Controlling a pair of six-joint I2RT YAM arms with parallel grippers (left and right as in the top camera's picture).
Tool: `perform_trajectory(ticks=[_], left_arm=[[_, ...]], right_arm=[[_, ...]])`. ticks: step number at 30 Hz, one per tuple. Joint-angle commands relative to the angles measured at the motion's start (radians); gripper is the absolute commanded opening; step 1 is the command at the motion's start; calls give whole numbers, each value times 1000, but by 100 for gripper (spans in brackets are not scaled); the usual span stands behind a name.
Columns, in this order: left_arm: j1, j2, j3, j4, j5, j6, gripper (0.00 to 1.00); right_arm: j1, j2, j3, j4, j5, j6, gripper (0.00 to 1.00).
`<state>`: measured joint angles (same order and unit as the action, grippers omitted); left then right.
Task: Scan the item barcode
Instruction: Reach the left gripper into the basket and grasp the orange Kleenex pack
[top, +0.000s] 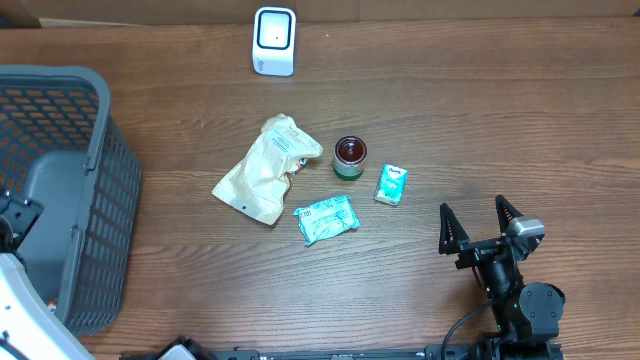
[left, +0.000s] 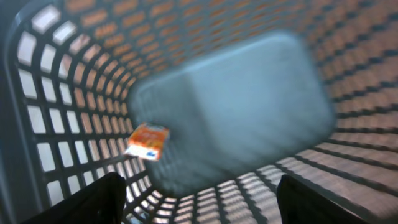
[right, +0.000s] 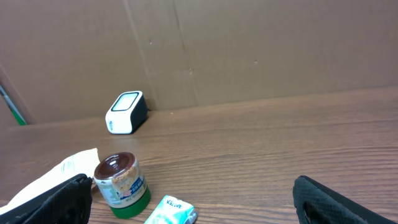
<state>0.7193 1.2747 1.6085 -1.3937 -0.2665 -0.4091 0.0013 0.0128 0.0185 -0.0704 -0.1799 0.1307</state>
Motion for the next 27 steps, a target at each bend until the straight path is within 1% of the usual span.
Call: perform_trajectory(ticks=[1, 4, 6, 9, 14, 19, 21, 22, 27], left_arm=[[71, 36, -134, 60, -11, 2, 81], [97, 80, -236, 145, -41, 6, 82], [100, 117, -282, 177, -66, 10, 84], [100, 190, -327, 195, -80, 54, 84], [100, 315, -335, 185, -173, 69, 83], [100, 381, -335, 164, -243, 74, 84], [100, 400, -335, 156, -254, 84, 86], [100, 407, -335, 151, -254, 90, 89], [100, 434, -337, 150, -254, 97, 93]], right_arm=[[-3, -6, -10, 5, -5, -1, 100], [-3, -6, -10, 5, -5, -1, 100], [-3, -6, -10, 5, -5, -1, 100], [-3, -6, -10, 5, -5, -1, 100], [-3, -6, -10, 5, -5, -1, 100], [-3, -6, -10, 5, -5, -1, 100], [-3, -6, -10, 5, -5, -1, 100], [-3, -6, -10, 5, -5, -1, 100], [-3, -6, -10, 5, -5, -1, 100]])
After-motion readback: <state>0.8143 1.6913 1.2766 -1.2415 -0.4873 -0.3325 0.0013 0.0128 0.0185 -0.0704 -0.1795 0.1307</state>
